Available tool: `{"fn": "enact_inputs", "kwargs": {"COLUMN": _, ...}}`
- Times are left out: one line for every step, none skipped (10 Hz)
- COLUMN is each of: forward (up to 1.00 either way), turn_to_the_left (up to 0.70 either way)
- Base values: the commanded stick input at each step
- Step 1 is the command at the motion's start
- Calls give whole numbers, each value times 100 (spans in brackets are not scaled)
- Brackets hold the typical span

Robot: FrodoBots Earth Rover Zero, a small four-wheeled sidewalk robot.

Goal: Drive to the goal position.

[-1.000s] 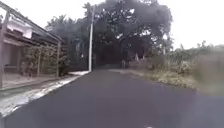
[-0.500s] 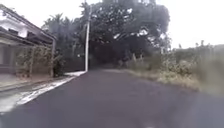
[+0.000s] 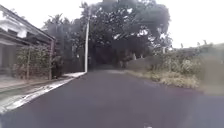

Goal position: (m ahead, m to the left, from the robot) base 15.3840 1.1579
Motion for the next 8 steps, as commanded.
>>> {"fn": "enact_inputs", "kwargs": {"forward": 50, "turn_to_the_left": 0}}
{"fn": "enact_inputs", "kwargs": {"forward": 50, "turn_to_the_left": 0}}
{"fn": "enact_inputs", "kwargs": {"forward": 50, "turn_to_the_left": 0}}
{"fn": "enact_inputs", "kwargs": {"forward": 50, "turn_to_the_left": 25}}
{"fn": "enact_inputs", "kwargs": {"forward": 50, "turn_to_the_left": 50}}
{"fn": "enact_inputs", "kwargs": {"forward": 50, "turn_to_the_left": 45}}
{"fn": "enact_inputs", "kwargs": {"forward": 50, "turn_to_the_left": 22}}
{"fn": "enact_inputs", "kwargs": {"forward": 50, "turn_to_the_left": 0}}
